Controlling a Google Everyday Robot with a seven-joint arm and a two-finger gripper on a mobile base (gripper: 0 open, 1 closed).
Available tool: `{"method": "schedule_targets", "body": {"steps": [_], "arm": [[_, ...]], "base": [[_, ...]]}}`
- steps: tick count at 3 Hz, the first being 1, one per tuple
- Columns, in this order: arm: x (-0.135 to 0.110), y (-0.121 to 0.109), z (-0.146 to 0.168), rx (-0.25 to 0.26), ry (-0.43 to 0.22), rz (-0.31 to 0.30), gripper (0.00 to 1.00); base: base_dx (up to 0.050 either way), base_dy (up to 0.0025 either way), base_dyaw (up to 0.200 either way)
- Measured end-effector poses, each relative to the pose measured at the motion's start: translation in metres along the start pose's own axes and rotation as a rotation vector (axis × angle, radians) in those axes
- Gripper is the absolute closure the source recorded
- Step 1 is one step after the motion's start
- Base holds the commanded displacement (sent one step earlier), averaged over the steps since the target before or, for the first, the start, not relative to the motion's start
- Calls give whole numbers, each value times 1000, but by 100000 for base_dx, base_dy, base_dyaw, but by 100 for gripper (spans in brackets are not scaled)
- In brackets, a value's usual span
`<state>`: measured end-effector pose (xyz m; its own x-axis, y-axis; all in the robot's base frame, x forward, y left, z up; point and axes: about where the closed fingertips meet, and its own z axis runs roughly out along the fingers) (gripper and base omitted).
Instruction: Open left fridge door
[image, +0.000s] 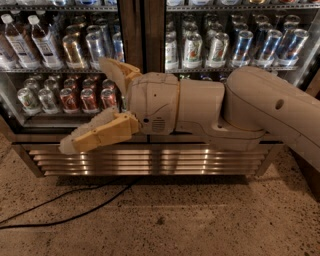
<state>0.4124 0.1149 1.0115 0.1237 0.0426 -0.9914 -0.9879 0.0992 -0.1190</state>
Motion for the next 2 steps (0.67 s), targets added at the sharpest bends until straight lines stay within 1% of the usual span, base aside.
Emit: {"method": "schedule_targets", "body": {"steps": [1, 2], "arm": [[0, 0, 0, 0, 0, 0, 0], [0, 0, 0, 0, 0, 0, 0]], "base": [[4045, -242, -11743], [4754, -2, 54]]}}
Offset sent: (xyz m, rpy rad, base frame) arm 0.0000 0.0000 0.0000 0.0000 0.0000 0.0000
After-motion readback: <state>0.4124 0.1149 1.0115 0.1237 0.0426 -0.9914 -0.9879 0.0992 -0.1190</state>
